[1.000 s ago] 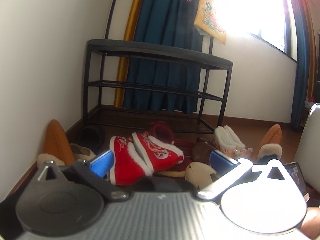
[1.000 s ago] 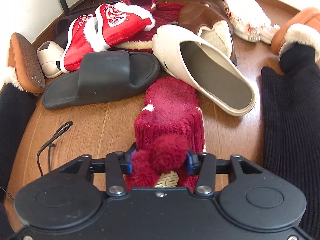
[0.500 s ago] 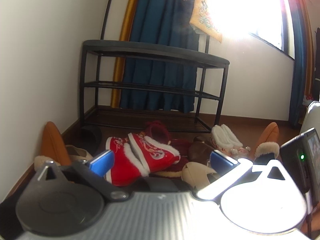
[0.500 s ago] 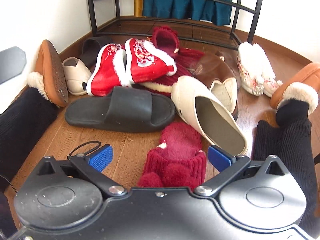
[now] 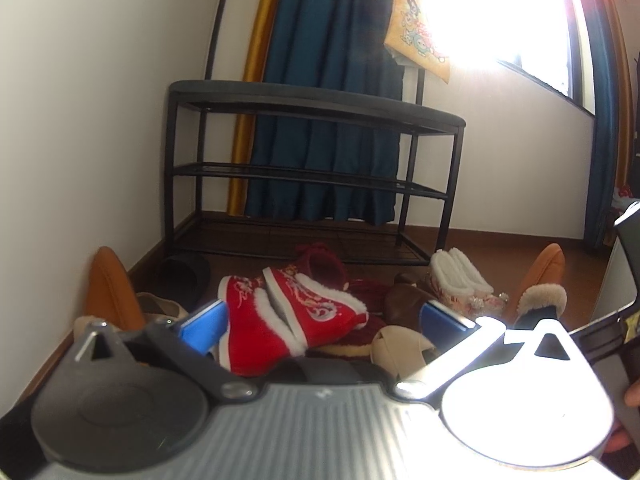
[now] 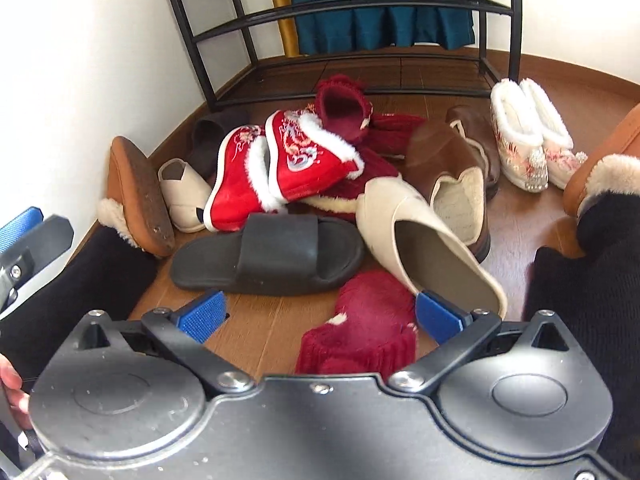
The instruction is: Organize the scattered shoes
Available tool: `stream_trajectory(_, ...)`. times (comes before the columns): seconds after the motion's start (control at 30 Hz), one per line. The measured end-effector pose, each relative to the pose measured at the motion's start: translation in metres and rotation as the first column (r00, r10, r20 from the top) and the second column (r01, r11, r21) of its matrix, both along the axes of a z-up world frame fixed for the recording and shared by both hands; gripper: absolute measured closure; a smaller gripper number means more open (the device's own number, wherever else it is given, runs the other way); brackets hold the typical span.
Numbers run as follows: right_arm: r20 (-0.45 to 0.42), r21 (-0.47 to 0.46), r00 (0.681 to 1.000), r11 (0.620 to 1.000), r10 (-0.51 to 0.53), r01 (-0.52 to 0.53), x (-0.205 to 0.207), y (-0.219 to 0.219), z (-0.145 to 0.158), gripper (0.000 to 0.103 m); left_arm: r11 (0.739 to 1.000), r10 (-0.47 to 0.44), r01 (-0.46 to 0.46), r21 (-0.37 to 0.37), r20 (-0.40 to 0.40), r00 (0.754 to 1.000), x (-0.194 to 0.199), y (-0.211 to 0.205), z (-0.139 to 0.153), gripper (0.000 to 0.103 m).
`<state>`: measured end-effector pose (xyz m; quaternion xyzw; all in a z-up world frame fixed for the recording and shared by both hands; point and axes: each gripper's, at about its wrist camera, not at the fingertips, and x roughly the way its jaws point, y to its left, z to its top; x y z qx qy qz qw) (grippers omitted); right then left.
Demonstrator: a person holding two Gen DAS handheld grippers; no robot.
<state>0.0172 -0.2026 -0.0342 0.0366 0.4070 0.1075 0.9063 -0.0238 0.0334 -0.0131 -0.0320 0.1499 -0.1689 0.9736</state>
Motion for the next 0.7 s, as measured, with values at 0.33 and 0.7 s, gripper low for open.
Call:
stream_trajectory(0.33, -0.052, -0.094, 0.908, 0.903, 0.416, -0.420, 0.008, -0.001, -0.008, 0.000, 1.000, -0.009, 0.009, 0.000, -0.015, 1.000, 0.005, -0.001, -0.006, 0.000)
stream_trajectory(0.7, -0.028, 0.029, 0.956, 0.956, 0.292, -0.291, 0.031, -0.003, -0.019, 0.001, 0.999, 0.044, -0.044, -0.013, -0.030, 0.999, 0.016, 0.014, -0.009, 0.000)
